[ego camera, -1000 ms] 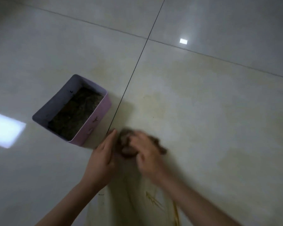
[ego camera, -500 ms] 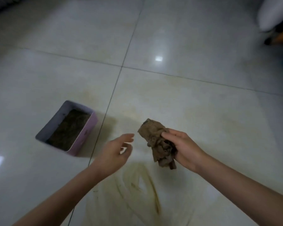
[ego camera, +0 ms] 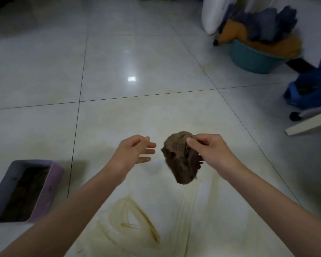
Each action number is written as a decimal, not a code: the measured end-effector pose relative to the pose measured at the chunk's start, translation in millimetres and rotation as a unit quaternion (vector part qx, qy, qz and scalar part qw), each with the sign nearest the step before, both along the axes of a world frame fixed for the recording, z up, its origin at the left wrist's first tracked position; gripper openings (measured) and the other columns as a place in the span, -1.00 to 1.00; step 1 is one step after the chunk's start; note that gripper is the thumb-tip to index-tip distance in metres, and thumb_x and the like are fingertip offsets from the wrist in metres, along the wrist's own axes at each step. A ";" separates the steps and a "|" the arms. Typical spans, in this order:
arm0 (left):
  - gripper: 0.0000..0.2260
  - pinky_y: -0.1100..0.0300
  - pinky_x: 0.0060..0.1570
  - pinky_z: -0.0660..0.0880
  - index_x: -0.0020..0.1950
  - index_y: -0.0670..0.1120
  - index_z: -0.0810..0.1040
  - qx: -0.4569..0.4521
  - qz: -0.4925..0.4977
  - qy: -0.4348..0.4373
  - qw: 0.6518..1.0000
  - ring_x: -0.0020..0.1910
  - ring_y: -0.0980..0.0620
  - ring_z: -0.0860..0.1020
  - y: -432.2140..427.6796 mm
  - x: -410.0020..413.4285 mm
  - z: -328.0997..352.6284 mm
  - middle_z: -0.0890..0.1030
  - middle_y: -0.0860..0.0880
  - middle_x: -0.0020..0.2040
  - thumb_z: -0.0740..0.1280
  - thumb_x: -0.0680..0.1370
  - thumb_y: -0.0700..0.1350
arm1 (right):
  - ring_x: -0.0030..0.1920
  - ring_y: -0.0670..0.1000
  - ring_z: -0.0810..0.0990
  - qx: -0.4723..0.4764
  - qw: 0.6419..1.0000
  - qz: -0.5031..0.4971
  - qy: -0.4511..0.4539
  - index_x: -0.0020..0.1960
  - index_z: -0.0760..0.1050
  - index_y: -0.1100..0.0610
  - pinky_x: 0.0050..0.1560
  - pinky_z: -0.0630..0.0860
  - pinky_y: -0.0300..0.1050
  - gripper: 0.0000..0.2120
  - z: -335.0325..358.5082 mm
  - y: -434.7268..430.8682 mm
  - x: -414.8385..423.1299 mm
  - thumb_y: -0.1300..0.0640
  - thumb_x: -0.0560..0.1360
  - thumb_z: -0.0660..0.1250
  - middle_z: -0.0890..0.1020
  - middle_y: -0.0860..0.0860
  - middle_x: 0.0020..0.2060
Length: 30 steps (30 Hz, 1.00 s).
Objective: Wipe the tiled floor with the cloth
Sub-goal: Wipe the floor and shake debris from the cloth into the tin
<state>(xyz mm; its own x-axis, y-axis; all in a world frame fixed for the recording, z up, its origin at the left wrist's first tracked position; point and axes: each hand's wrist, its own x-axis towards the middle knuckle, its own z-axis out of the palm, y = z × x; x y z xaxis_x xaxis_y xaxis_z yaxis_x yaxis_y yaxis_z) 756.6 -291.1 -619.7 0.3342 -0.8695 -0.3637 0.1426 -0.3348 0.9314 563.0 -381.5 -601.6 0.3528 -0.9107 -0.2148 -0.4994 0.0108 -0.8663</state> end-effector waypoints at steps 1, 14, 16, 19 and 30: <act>-0.82 0.15 -0.09 0.61 -0.11 -0.15 0.57 -0.005 -0.005 0.002 1.000 -0.04 0.00 0.67 1.0 1.3 0.3 0.69 -0.07 0.00 0.26 0.62 -0.10 | -0.39 -0.11 0.51 0.009 1.000 0.001 -0.007 -0.35 0.58 0.10 -0.27 0.45 -0.19 -0.70 1.6 -2.1 -2.5 0.01 0.52 0.37 0.55 -0.09 -0.46; -0.93 0.24 -0.04 0.54 -0.03 0.06 0.60 -0.129 -0.038 -0.201 0.970 0.00 0.17 0.58 6.0 0.5 14.5 0.63 0.01 -0.02 0.42 0.50 -0.04 | -0.52 -0.18 0.37 -0.065 0.991 0.103 0.059 -0.40 0.36 0.13 -0.45 0.27 -0.36 -0.51 34.9 3.7 47.3 -0.16 0.57 0.20 0.37 -0.18 -0.58; -0.93 0.27 0.00 0.49 -0.02 0.08 0.61 -0.124 -0.055 -0.186 0.973 0.01 0.19 0.58 5.1 14.5 23.8 0.62 0.02 0.02 0.33 0.56 -0.02 | -0.48 -0.14 0.37 -0.056 0.995 0.079 0.036 -0.37 0.39 0.23 -0.37 0.33 -0.30 -0.45 36.3 1.1 56.9 -0.20 0.56 0.21 0.39 -0.11 -0.53; -0.78 0.03 0.08 0.51 0.02 -0.21 0.58 -0.132 -0.036 -0.152 0.979 -0.07 0.08 0.56 1.5 29.7 35.3 0.61 -0.07 -0.09 0.22 0.63 -0.10 | -0.29 0.11 0.57 -0.003 0.999 0.031 -0.008 -0.20 0.49 0.43 -0.07 0.55 -0.01 -0.35 35.3 -2.6 70.3 -0.22 0.55 0.23 0.58 0.19 -0.34; -0.70 0.04 -0.04 0.47 -0.11 -0.19 0.55 -0.124 0.006 0.000 0.992 -0.18 -0.04 0.55 -0.7 24.8 32.0 0.57 -0.14 -0.21 0.26 0.60 0.03 | -0.29 -0.13 0.55 -0.089 0.985 0.150 0.013 -0.12 0.54 -0.01 -0.23 0.50 -0.27 -0.68 42.6 5.0 77.3 -0.20 0.31 0.50 0.63 -0.08 -0.21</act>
<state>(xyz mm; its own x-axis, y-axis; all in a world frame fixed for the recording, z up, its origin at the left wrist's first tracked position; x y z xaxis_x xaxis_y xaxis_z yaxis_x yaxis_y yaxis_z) 781.4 -291.9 -587.7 0.3443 -0.9284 -0.1394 0.1448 -0.0942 0.9850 640.3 -376.5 -559.0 0.6081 -0.7904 -0.0738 -0.4794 -0.2915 -0.8278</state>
